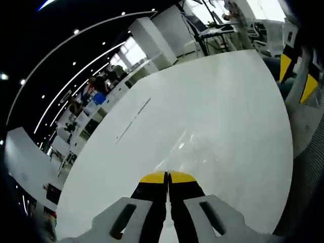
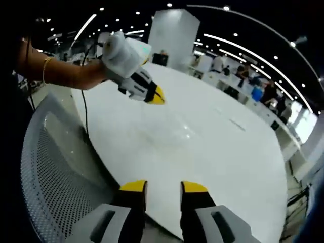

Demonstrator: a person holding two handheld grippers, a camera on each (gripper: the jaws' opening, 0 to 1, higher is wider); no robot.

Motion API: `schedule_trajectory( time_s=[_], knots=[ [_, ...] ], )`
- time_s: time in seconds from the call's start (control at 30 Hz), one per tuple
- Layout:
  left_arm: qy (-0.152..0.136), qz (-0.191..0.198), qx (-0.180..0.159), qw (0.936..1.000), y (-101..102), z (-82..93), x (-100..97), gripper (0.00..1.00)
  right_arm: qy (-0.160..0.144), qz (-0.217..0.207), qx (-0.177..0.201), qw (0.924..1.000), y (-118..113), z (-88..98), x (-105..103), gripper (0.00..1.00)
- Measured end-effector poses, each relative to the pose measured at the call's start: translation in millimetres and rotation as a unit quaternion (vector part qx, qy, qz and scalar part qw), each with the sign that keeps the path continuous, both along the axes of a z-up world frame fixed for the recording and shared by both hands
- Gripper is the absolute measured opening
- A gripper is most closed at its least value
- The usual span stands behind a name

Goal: Open the resealable bag by pulling the two sides of the seal apart until the entire bag opening is separated and visibly accessible.

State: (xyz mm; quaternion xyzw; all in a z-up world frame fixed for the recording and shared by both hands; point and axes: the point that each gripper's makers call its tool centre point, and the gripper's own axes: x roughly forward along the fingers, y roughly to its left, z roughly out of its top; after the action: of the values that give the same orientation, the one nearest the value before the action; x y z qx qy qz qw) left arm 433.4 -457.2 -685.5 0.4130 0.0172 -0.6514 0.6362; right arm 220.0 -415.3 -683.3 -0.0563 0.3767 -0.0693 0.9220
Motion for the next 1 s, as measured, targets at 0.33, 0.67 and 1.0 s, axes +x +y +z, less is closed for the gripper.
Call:
schedule_trajectory(
  time_s=[0.33, 0.67, 1.0],
  knots=[
    [0.008, 0.028, 0.004, 0.9996, -40.5, -4.8, 31.3, 0.0, -0.042, -0.044, 0.073, 0.9955, 12.8, -0.1, -4.6, 0.41],
    [0.034, 0.095, -0.024, 0.9947, -62.8, -6.6, 62.0, 0.0, -0.055, -0.083, 0.088, 0.9912, 8.2, -3.3, -12.3, 0.47],
    [0.002, 0.112, -0.027, 0.9933, -85.6, -14.3, 72.2, 0.0, -0.09, -0.124, 0.138, 0.9784, 2.6, -5.1, -0.8, 0.47]
  ],
)
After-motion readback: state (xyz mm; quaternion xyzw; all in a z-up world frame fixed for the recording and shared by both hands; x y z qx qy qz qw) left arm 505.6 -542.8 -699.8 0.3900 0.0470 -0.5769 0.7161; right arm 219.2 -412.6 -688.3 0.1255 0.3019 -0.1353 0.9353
